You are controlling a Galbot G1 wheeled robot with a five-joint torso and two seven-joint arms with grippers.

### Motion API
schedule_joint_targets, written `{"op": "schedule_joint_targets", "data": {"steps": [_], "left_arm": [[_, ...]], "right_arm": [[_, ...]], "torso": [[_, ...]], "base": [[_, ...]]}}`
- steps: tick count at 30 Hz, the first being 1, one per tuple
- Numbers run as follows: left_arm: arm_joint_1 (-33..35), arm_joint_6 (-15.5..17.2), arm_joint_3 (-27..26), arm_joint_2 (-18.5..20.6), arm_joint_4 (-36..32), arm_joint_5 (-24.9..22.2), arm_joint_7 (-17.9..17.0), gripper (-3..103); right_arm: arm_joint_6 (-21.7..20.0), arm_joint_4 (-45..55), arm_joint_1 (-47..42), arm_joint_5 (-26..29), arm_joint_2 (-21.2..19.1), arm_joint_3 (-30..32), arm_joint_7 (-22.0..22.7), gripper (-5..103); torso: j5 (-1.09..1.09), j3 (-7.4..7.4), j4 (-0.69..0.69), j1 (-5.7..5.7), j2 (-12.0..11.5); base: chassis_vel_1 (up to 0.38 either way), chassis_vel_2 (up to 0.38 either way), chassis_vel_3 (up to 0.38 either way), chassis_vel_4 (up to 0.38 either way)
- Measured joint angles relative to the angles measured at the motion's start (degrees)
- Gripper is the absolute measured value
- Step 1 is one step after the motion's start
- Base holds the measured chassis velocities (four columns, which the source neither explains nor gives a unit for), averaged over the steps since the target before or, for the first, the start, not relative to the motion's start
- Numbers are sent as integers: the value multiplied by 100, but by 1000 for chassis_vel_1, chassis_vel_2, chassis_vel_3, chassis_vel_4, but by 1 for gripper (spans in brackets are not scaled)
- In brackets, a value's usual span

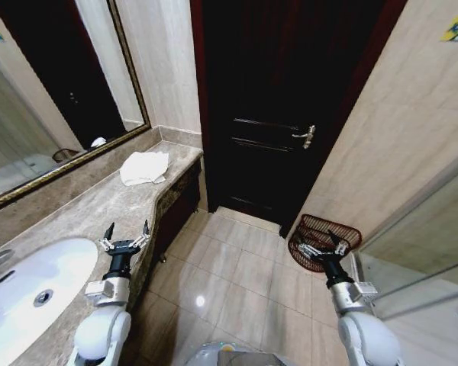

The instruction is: Discard the used towel into the hamper.

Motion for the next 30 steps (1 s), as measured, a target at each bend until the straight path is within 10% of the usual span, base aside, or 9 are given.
{"op": "schedule_joint_targets", "data": {"steps": [30], "left_arm": [[-19,-113,-7,0,115,12,-66,100]], "right_arm": [[7,-82,63,-55,8,-32,-23,100]], "torso": [[-1,0,0,0,0]], "base": [[-30,65,65,-29]]}}
